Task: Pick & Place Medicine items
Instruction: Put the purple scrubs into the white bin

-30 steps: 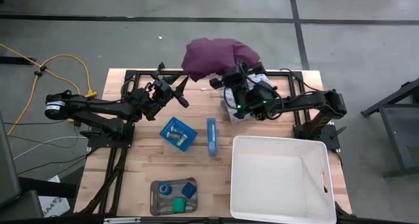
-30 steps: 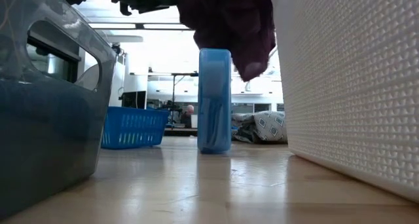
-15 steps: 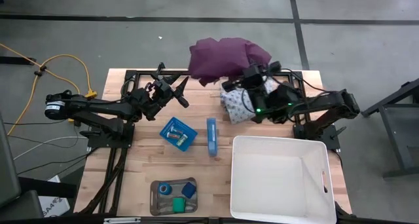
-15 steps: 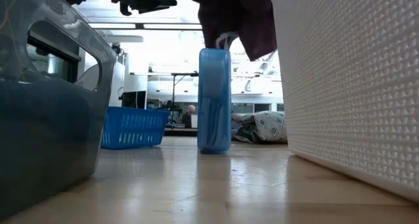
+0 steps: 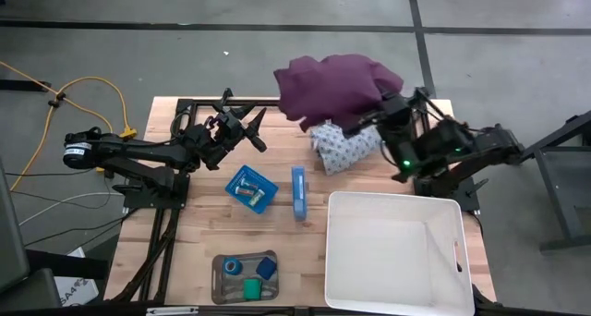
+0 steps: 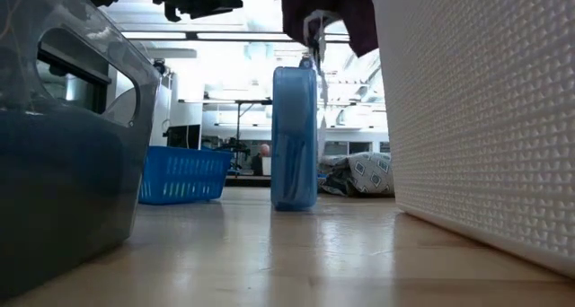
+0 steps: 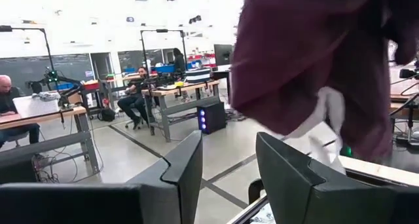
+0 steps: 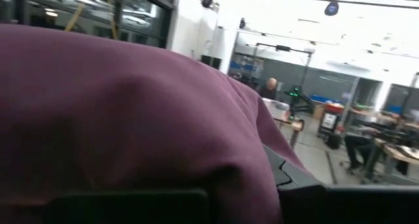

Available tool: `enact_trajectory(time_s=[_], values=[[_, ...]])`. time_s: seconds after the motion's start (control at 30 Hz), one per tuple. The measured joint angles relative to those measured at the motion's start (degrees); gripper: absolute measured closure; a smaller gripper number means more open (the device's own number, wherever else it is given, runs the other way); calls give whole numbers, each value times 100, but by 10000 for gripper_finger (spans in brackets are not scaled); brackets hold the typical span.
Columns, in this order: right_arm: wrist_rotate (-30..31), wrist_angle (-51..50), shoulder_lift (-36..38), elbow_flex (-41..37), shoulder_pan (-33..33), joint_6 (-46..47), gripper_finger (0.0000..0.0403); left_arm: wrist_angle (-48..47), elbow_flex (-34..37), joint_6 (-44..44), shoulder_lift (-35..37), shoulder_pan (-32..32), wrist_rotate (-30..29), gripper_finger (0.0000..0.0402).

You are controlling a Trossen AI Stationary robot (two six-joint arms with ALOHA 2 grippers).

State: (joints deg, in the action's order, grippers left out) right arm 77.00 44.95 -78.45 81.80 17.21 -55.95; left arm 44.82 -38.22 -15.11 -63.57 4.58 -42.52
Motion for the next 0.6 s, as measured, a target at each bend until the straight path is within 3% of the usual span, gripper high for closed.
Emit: enact_trajectory(time_s=[0.6], values=[[32, -495, 1095, 0, 2366, -84, 376, 0, 0, -149, 0, -742, -294, 265]])
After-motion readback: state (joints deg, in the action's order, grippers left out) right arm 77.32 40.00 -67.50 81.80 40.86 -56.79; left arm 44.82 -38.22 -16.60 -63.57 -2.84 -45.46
